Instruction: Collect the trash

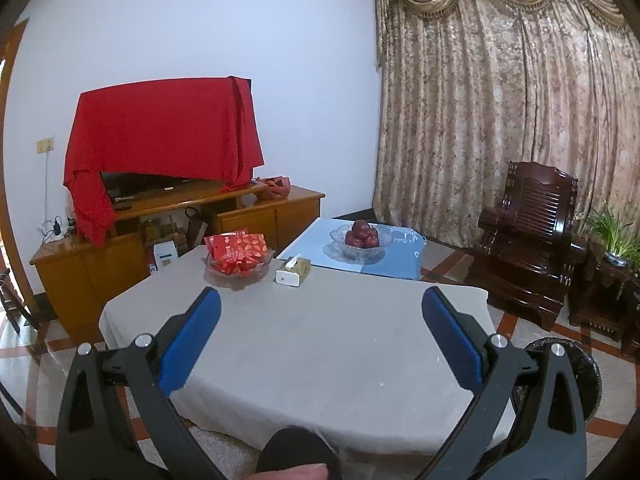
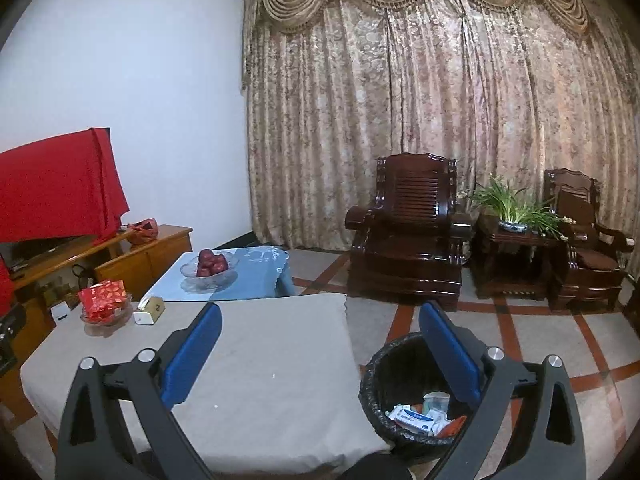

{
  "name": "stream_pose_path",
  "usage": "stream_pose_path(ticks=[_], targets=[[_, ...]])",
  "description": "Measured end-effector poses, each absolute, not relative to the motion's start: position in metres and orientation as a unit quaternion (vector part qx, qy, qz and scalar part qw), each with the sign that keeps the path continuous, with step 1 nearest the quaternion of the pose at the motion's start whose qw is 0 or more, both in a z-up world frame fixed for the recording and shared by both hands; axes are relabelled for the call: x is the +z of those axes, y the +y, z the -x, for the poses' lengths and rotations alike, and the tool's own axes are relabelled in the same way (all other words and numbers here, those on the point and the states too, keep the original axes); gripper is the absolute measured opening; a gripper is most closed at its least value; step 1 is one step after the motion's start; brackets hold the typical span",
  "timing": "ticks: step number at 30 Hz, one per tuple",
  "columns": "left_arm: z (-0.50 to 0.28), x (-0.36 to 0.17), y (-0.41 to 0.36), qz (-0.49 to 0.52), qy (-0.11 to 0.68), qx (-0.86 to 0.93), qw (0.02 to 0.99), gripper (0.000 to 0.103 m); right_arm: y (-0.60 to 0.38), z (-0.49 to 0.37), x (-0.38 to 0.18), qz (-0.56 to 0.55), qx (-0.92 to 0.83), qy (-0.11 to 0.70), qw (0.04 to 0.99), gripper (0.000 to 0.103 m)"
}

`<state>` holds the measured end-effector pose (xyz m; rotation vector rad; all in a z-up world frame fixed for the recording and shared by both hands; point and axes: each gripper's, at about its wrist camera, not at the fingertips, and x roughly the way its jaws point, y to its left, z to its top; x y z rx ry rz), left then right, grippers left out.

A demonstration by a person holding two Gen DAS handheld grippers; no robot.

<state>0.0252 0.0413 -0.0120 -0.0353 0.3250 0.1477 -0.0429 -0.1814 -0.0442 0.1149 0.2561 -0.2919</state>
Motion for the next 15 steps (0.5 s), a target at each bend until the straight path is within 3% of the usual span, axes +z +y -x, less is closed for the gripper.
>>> stream_pose_path(ticks=[15], targets=[[-0.007, -0.012, 0.043, 0.020, 0.151, 0.083, 0.985, 0.098, -0.167, 0.051, -0.046, -0.041, -0.140, 0.116, 0.982, 0.097]])
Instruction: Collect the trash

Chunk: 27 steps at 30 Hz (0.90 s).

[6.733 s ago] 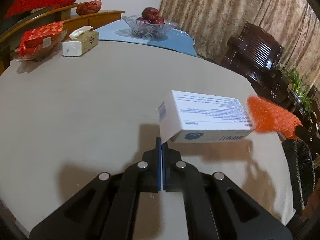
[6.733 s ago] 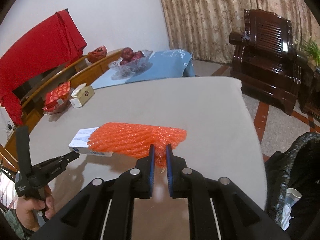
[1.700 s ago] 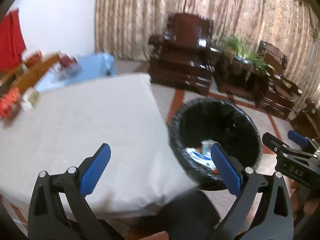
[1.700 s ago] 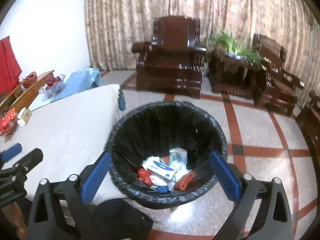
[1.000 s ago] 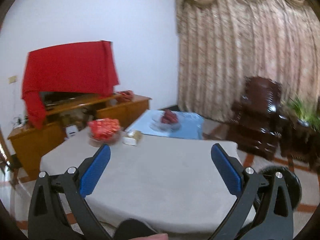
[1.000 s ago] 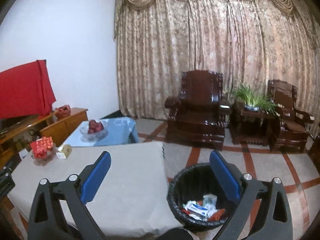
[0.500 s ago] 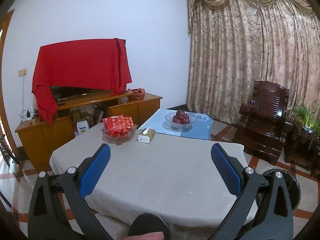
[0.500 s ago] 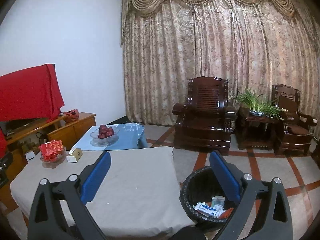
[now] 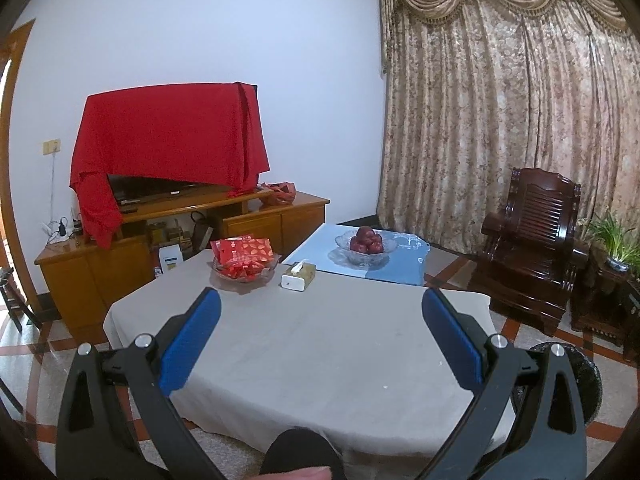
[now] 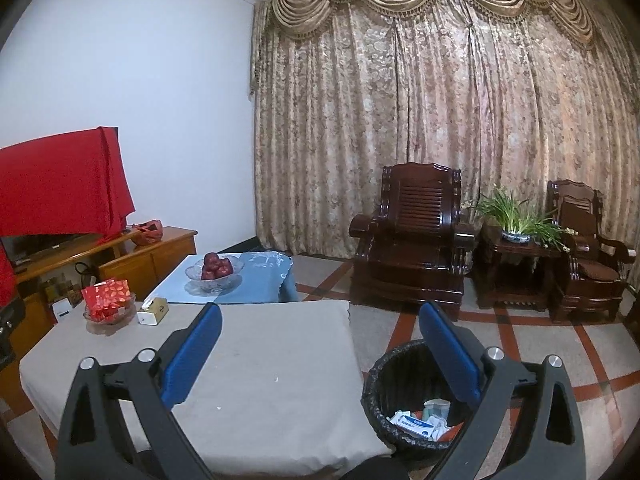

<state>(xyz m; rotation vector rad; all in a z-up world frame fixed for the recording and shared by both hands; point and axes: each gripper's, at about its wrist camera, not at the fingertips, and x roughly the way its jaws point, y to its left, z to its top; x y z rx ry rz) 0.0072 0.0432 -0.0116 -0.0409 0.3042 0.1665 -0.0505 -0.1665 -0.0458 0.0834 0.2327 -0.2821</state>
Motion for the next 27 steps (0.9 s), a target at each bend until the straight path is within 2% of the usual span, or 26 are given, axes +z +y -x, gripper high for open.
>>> stream_pose_path(ticks=[27], targets=[[-0.002, -0.016, 0.033, 0.019, 0.145, 0.085, 0.986, 0.098, -0.168, 0.049, -0.051, -0.047, -0.144, 0.122, 0.981, 0.097]])
